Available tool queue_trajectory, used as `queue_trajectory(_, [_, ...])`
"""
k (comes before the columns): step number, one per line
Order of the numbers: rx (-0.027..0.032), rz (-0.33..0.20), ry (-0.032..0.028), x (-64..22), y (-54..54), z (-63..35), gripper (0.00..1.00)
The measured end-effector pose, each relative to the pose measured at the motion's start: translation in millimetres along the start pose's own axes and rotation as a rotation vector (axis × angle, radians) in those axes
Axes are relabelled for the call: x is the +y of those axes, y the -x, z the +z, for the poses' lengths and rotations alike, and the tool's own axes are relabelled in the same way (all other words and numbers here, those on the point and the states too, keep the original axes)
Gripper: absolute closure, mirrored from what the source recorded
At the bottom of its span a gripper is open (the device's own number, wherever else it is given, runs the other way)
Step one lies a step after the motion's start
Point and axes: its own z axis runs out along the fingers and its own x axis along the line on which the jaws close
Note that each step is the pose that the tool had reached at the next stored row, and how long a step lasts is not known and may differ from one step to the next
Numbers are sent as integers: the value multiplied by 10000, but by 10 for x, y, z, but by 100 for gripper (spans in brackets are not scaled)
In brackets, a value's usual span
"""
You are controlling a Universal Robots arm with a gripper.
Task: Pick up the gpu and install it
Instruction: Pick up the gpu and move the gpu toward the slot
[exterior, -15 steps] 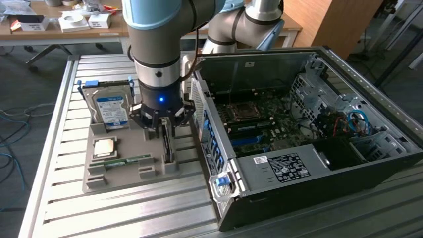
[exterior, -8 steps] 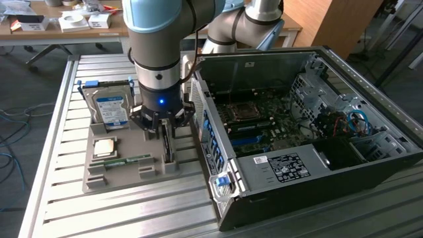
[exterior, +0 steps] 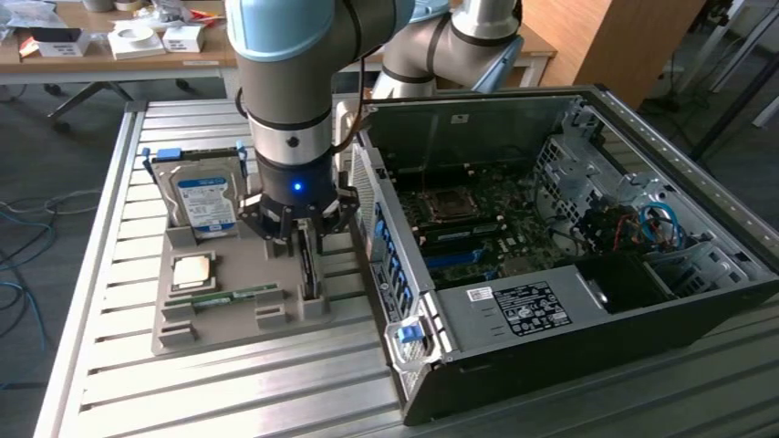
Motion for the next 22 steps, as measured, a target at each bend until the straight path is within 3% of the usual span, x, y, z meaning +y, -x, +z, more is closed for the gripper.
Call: queue_trajectory(22, [-1, 0, 1, 41, -7, 45, 57])
